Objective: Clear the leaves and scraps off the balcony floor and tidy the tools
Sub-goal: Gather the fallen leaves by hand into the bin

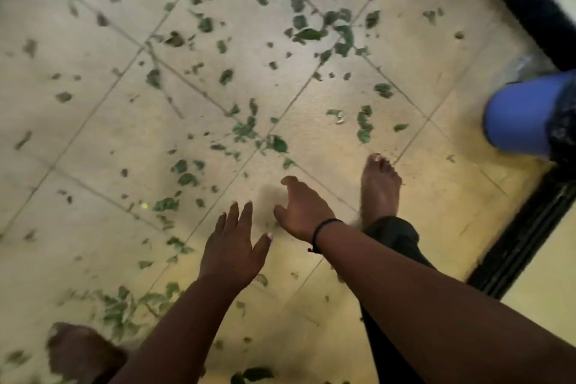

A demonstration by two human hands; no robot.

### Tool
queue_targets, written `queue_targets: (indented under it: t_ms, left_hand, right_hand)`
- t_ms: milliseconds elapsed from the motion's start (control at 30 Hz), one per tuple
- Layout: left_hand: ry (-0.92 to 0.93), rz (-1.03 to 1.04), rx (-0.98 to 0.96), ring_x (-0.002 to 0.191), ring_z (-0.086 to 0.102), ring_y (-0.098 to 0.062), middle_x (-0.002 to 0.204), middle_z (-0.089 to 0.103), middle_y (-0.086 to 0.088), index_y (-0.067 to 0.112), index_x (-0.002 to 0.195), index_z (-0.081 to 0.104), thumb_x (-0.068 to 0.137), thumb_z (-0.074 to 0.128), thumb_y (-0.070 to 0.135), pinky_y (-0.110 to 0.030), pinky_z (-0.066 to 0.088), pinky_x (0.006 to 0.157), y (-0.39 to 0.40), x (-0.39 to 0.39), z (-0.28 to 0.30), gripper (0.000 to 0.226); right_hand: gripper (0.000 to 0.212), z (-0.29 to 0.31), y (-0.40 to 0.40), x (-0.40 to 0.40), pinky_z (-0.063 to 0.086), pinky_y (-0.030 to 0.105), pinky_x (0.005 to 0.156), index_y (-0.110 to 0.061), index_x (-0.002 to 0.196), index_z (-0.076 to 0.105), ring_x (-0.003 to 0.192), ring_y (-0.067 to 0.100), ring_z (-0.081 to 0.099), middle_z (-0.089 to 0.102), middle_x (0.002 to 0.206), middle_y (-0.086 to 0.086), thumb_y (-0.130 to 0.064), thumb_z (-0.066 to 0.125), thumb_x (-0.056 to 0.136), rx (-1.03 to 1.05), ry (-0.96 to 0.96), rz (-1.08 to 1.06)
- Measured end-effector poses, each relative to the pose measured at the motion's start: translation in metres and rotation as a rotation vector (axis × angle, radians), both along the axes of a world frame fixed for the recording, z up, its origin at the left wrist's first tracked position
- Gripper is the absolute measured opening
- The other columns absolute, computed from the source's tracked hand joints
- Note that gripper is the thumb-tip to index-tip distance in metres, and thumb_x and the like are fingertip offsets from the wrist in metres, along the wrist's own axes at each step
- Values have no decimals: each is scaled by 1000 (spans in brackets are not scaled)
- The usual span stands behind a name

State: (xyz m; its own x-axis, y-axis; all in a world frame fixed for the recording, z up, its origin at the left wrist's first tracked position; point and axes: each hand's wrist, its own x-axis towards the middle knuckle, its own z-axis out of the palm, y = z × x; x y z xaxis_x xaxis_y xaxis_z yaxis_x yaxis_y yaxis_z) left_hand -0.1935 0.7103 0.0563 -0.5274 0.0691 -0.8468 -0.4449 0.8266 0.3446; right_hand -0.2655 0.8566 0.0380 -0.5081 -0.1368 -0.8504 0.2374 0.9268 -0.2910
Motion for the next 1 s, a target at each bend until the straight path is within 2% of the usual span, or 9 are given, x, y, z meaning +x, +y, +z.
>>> queue_targets:
  t_ms: [100, 233, 333, 433, 600, 867, 1000]
  left_hand:
    - [-34, 94, -32, 152, 1, -26, 165, -1, -5, 24, 157, 0, 98, 36, 57, -41, 14, 120, -41, 37, 3, 77]
    - [-73, 166, -73, 152, 1, -27, 165, -2, -7, 23, 157, -3, 97, 30, 64, -41, 12, 120, -73, 86, 11, 80]
    - [-145, 147, -110, 151, -9, -27, 164, -11, -5, 25, 155, -12, 96, 26, 66, -42, 5, 121, -85, 120, 22, 81]
    - [-205, 157, -133, 149, -18, -27, 162, -21, -4, 27, 153, -18, 95, 24, 68, -45, -1, 122, -98, 145, 38, 83]
    - [-264, 266, -107, 146, -26, -29, 159, -28, -6, 27, 152, -23, 94, 24, 70, -48, -9, 119, -122, 159, 72, 86]
    - [-189, 542, -183, 146, -27, -31, 160, -28, -7, 25, 154, -19, 94, 31, 68, -49, -15, 116, -208, 168, 112, 89]
    - [-3, 816, -252, 148, -21, -29, 163, -16, -6, 25, 156, -9, 98, 34, 57, -40, -21, 111, -245, 179, 119, 79]
  right_hand:
    - [58, -3, -44, 35, 46, 41, 93, -17, 142, 32, 119, 32, 50, 51, 133, 11, -36, 53, 92, 27, -82, 233]
    - [61, -2, -81, 74, 42, 43, 100, -16, 146, 25, 128, 32, 41, 40, 145, 10, -33, 51, 93, 1, -139, 577]
    - [66, 3, -99, 89, 35, 44, 108, -16, 150, 18, 139, 32, 27, 26, 155, 10, -34, 49, 94, -4, -131, 682]
    - [74, 6, -116, 100, 23, 45, 115, -18, 153, 10, 148, 31, 10, 9, 162, 8, -44, 47, 95, 16, -107, 765]
    - [84, 18, -143, 111, 16, 43, 118, -20, 155, 2, 149, 29, 1, -1, 163, 6, -56, 46, 92, 46, -58, 968]
    - [88, 68, -217, 117, 14, 40, 119, -21, 155, -1, 150, 27, 0, 0, 163, 4, -62, 43, 91, 41, 35, 1238]
    - [87, 95, -274, 126, 15, 37, 119, -23, 155, -2, 150, 25, 2, 1, 163, 3, -64, 41, 91, 40, 82, 1370]
